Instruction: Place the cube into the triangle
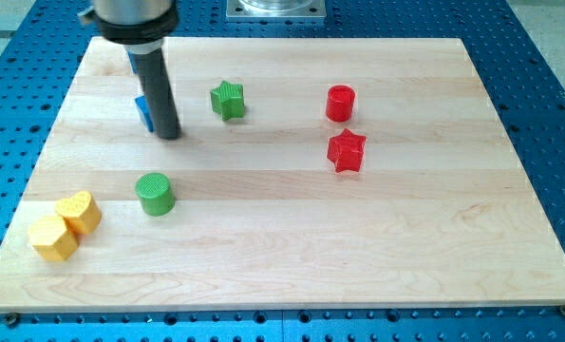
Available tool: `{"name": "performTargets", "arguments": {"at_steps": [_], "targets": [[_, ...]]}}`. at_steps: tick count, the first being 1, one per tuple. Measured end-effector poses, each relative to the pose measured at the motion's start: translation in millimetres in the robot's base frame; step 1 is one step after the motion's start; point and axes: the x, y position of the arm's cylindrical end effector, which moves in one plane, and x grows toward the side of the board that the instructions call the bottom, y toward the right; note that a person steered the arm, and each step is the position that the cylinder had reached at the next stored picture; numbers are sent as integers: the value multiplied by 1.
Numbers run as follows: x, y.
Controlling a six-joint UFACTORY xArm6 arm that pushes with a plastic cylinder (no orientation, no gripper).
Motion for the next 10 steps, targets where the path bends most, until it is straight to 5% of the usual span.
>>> {"name": "performTargets", "arguments": {"at_steps": [1,4,7,9,10], "targets": [[-2,-5],[-95,-8],[-44,-39],[-93,-35],[-73,-37]]}}
